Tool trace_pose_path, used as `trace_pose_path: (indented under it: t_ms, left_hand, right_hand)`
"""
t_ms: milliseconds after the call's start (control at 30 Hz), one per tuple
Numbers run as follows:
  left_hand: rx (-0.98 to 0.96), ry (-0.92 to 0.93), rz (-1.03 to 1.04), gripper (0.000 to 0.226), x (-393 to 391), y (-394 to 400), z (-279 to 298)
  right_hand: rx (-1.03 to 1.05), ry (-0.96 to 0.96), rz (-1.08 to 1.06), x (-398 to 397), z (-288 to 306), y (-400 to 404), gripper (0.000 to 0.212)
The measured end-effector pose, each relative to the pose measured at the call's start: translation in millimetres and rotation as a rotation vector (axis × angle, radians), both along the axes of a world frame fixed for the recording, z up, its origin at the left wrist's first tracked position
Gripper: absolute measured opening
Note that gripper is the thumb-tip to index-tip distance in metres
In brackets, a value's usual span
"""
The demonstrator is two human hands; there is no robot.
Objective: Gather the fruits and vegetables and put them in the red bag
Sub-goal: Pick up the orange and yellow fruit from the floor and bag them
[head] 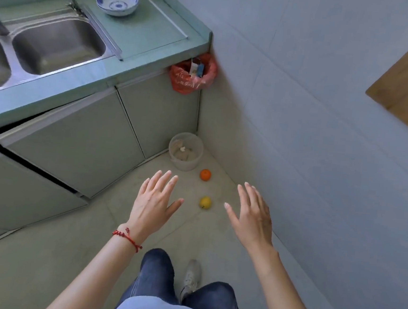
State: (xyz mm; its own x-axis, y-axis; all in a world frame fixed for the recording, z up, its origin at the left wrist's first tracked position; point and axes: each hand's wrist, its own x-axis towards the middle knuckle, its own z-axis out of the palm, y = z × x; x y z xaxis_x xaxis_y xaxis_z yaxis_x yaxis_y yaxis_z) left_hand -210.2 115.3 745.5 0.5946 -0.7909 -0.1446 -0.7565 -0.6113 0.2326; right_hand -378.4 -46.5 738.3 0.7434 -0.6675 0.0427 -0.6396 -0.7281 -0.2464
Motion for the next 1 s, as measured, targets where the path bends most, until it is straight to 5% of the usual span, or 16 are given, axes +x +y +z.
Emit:
trace_pose_path:
  t_ms: [600, 1000]
  left_hand:
    - [0.077, 0.136, -0.202, 0.079, 161, -152, -102]
    - [0.048, 0.228, -0.154, 0.081, 184, -224, -304]
  right_hand:
    - [0.163, 0.092, -0.182, 121, -104, -107, 0.061]
    - [0.321, 0.128, -0.139, 156, -313, -169, 0.062]
